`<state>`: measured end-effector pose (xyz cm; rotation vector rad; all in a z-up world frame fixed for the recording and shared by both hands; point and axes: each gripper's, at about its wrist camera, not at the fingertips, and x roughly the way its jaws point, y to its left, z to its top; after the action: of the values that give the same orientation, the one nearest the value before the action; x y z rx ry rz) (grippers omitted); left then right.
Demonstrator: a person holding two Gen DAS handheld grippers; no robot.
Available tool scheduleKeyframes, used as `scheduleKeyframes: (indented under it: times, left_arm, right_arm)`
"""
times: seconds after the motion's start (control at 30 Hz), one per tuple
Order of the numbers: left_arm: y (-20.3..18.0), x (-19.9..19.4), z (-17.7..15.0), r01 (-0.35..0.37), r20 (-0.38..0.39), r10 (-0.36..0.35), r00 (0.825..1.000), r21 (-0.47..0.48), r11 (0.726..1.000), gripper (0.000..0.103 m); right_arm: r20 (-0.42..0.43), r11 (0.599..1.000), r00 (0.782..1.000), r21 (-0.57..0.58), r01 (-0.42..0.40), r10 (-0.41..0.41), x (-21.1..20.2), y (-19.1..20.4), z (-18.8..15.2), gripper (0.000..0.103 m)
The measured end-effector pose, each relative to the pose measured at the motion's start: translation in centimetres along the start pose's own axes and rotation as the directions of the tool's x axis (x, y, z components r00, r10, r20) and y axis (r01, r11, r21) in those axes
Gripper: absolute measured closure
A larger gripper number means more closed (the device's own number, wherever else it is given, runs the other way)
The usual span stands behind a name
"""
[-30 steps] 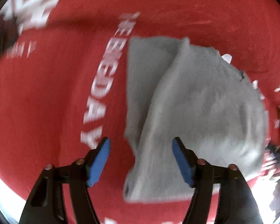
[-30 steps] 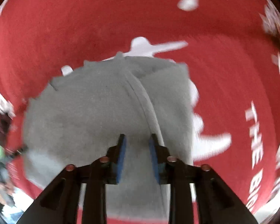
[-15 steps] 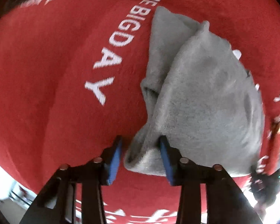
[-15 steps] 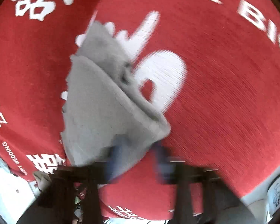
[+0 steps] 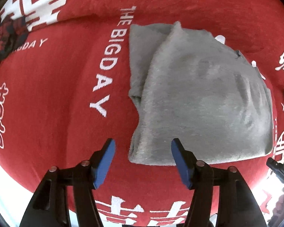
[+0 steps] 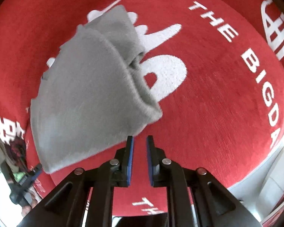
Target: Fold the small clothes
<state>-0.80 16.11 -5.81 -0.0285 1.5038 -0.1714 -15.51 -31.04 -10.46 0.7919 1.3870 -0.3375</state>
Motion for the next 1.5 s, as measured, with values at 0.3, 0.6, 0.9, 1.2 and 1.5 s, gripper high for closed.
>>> scheduleKeyframes:
  times: [0.3, 0.6, 0.9, 1.2, 1.5]
  left_arm:
    - [-0.4, -1.0, 0.2, -0.067, 0.020, 0.067, 0.998, 0.031, 0.997, 0.001]
    - [0.4, -1.2, 0.4, -0.097, 0.034, 0.097, 0.995, 0.007, 0.995, 0.001]
    - [1.4, -0.6, 0.4, -0.064, 0.001, 0.065, 0.998, -0.048, 0.997, 0.001]
    - [1.7, -0.1, 0.3, -0.077, -0.010, 0.077, 0.997, -0.015, 0.997, 0.001]
    - [3.3, 0.1, 0.7, -0.050, 0.026, 0.051, 0.998, -0.059, 0.997, 0.001]
  right_arm:
    - [-0.035, 0.987, 0.999, -0.160, -0.025, 0.019, 1.0, 6.6, -1.5, 0.073]
    - [-0.061, 0.970, 0.997, -0.237, -0.056, 0.043, 2.4, 11.6, -3.1, 0.059]
    - [-0.085, 0.955, 0.995, -0.287, -0.069, 0.047, 3.0, 14.1, -4.6, 0.058]
    - [-0.117, 0.951, 0.991, -0.295, -0.091, 0.059, 4.1, 15.6, -5.7, 0.058]
    - [-0.169, 0.955, 0.976, -0.236, -0.177, 0.139, 6.1, 16.8, -6.3, 0.058]
